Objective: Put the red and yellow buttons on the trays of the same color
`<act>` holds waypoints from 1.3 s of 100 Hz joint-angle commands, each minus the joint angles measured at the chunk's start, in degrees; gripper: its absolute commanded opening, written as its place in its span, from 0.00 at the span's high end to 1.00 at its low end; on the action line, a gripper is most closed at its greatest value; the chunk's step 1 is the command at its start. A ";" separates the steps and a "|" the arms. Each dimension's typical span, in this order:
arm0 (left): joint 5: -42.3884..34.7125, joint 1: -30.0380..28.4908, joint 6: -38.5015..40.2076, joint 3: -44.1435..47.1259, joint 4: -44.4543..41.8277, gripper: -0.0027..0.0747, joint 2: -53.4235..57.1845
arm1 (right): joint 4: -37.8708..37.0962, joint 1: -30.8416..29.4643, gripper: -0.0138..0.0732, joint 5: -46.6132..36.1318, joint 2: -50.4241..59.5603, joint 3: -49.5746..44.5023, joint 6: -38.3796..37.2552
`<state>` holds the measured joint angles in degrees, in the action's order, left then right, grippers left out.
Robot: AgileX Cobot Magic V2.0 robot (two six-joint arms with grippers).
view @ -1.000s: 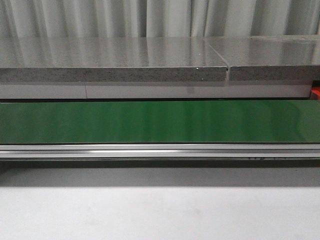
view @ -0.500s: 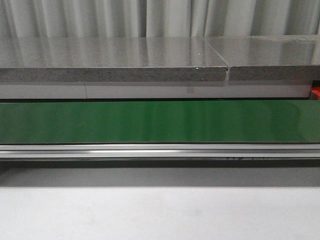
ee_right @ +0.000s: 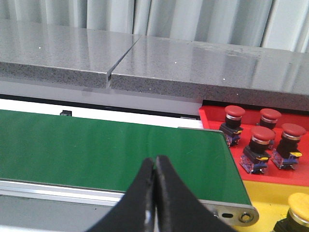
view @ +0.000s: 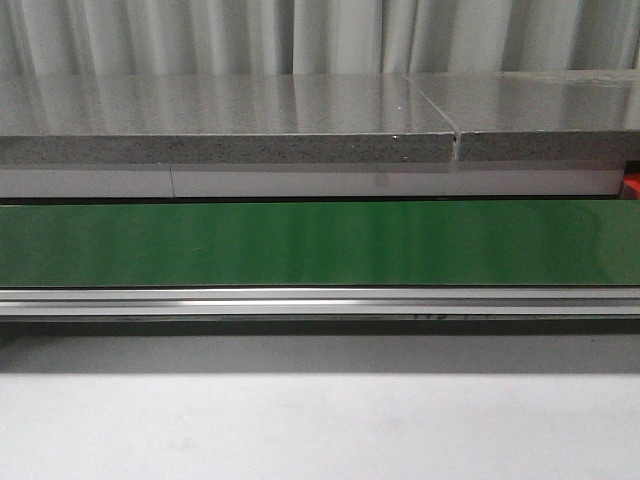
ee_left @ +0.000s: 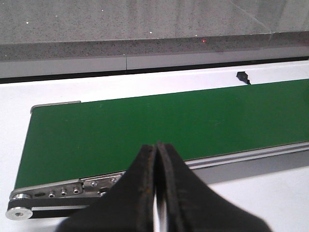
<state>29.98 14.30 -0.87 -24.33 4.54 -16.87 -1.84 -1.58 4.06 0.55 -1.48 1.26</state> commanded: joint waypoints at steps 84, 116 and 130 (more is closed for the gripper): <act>-4.78 0.39 0.13 -1.42 0.66 0.99 -0.54 | -0.54 0.01 0.92 -4.63 0.95 0.55 0.00; -11.41 0.28 0.13 -0.81 -2.67 0.99 -0.54 | -0.54 0.01 0.92 -4.63 0.95 0.55 0.00; -21.61 -2.28 0.13 2.90 -3.36 0.99 -0.16 | -0.54 0.01 0.92 -4.63 0.95 0.55 0.00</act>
<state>18.71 13.67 -0.87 -21.83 1.59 -16.87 -1.84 -1.58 4.06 0.55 -1.48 1.15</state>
